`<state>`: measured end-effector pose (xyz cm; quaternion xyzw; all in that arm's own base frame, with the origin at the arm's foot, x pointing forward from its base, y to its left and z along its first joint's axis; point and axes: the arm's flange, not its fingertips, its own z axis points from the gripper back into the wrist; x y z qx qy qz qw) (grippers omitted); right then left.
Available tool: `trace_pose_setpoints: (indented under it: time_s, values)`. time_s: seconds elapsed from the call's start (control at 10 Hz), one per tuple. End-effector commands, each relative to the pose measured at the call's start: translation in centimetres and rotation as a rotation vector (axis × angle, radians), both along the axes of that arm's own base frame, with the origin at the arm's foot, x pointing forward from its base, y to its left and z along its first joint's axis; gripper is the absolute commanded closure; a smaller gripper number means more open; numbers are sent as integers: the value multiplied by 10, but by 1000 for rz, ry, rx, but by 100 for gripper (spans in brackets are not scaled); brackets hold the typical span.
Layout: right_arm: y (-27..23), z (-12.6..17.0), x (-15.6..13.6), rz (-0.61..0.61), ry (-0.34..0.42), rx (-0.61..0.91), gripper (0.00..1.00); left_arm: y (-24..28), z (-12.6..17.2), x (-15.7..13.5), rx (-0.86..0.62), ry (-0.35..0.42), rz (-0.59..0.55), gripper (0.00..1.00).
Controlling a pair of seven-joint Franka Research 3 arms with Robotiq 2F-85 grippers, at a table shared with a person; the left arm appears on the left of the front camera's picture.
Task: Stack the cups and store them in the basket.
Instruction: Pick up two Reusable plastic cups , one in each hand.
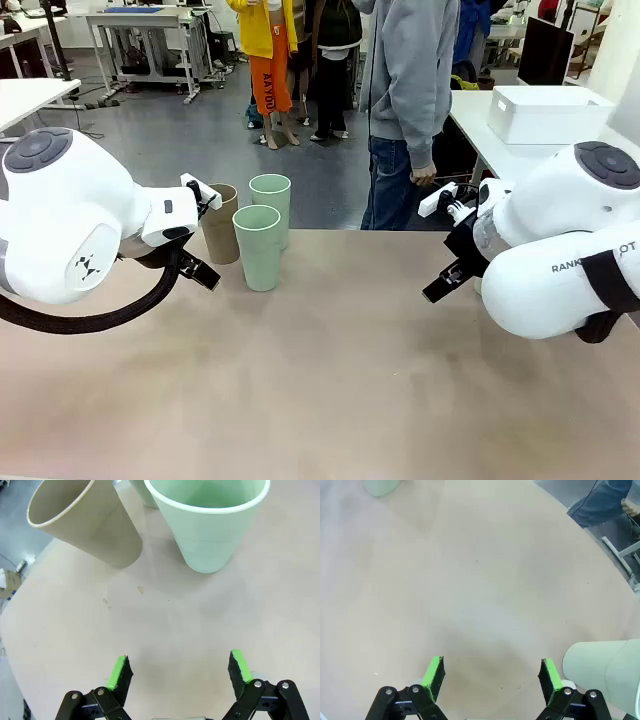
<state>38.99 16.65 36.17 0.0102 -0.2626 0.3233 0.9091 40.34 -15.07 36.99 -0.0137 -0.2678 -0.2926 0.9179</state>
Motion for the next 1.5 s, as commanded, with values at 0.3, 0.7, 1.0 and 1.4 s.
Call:
trace_pose_setpoints:
  time_s: [0.3, 0.7, 1.0, 1.4]
  values:
    - [-3, 1, 2, -10, -2, 3, 0, 0, 0, 0, 0, 0, 0, 0]
    - [-3, 1, 2, -10, -2, 3, 0, 0, 0, 0, 0, 0, 0, 0]
    - [-2, 24, 8, -20, -20, -9, 0, 7, 25, 7, -70, 28, -45, 0]
    - [-41, 146, 37, 15, -23, 102, 0, 60, 157, 21, -121, 38, -135, 0]
